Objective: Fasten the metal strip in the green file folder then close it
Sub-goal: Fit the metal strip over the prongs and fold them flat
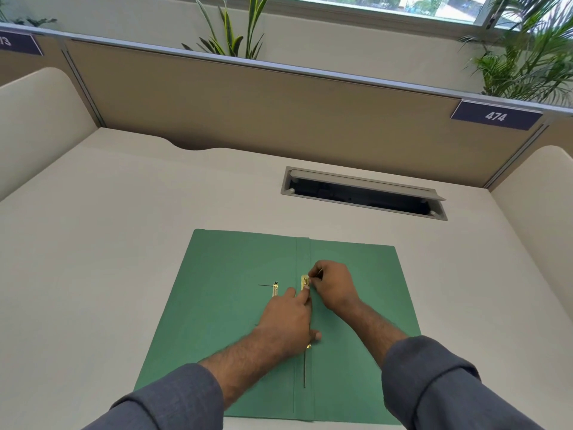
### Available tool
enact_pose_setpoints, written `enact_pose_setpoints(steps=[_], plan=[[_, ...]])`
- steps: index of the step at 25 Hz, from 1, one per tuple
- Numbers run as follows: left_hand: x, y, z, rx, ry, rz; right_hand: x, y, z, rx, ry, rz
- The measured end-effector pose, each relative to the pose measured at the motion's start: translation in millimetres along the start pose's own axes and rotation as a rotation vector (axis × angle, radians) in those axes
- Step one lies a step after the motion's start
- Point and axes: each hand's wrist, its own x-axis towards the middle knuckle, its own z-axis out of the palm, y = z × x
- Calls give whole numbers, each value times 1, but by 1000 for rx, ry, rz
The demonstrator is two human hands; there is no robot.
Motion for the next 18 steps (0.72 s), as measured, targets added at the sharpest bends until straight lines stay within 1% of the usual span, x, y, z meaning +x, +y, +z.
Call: enact_pose_setpoints(steps=[7, 10, 12, 15, 18], plan=[[1, 8, -5, 14, 2, -26, 18, -14, -4, -176, -186, -155], [7, 10, -11, -10, -23, -36, 19, -16, -2, -186, -206, -180], [10, 9, -15, -5, -42, -31, 20, -13, -1, -111, -175, -144], [10, 6, -15, 14, -52, -20, 19, -11, -1, 26, -94, -19], [6, 4, -9, -11, -26, -12, 19, -11, 1, 100, -47, 95]])
